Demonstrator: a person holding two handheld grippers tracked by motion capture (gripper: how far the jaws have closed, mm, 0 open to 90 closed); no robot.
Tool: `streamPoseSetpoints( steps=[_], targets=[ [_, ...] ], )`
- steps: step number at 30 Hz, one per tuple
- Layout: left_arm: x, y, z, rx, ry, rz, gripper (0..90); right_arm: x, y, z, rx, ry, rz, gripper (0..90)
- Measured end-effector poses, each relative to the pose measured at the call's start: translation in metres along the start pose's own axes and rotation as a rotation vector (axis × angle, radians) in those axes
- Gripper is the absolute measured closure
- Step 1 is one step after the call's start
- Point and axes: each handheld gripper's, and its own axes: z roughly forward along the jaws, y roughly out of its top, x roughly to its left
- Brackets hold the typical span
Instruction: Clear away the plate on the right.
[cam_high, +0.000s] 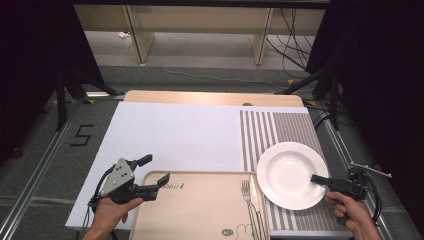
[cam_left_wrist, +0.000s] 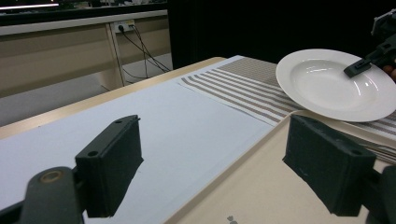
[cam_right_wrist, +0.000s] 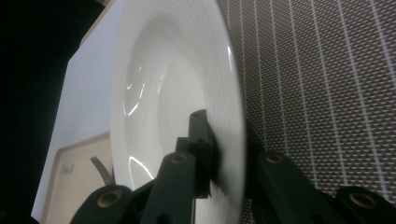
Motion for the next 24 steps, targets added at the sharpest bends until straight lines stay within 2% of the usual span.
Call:
streamPoseSetpoints(
  steps=[6, 10, 11, 12, 13, 15, 19, 22, 23, 24],
  targets=[
    [0.001, 0.0, 0.0, 0.0, 0.002, -0.001, 18.1, -0.001, -0.001, 0.0, -0.037, 0.008, -0.003, 82.5],
    [0.001, 0.0, 0.0, 0.001, 0.004, -0.002, 18.1, -0.001, -0.001, 0.0, -0.041, 0.07, -0.001, 82.6],
    [0.001, 0.0, 0.0, 0.001, 0.004, -0.002, 18.1, 0.0, -0.001, 0.0, -0.046, 0.083, 0.001, 82.6],
    [0.001, 0.0, 0.0, 0.001, 0.005, -0.002, 18.1, 0.004, -0.002, 0.001, -0.053, 0.082, 0.025, 82.6],
    [0.001, 0.0, 0.0, 0.001, 0.005, -0.003, 18.1, 0.004, -0.002, 0.001, -0.052, 0.093, 0.006, 82.5],
    [0.001, 0.0, 0.0, 0.002, 0.006, -0.002, 18.1, 0.008, -0.003, 0.001, -0.042, 0.104, 0.022, 82.5],
    [0.001, 0.0, 0.0, 0.004, 0.008, -0.003, 18.1, 0.014, -0.005, 0.004, -0.043, 0.134, 0.013, 82.6],
    [0.001, 0.0, 0.0, 0.004, 0.008, -0.003, 18.1, 0.019, -0.007, 0.007, -0.049, 0.128, -0.008, 82.6],
    [0.001, 0.0, 0.0, 0.004, 0.008, -0.003, 18.1, 0.022, -0.008, 0.008, -0.036, 0.143, 0.017, 82.6],
    [0.001, 0.0, 0.0, 0.004, 0.008, -0.003, 18.1, 0.023, -0.008, 0.009, -0.04, 0.136, -0.004, 82.6]
  ],
)
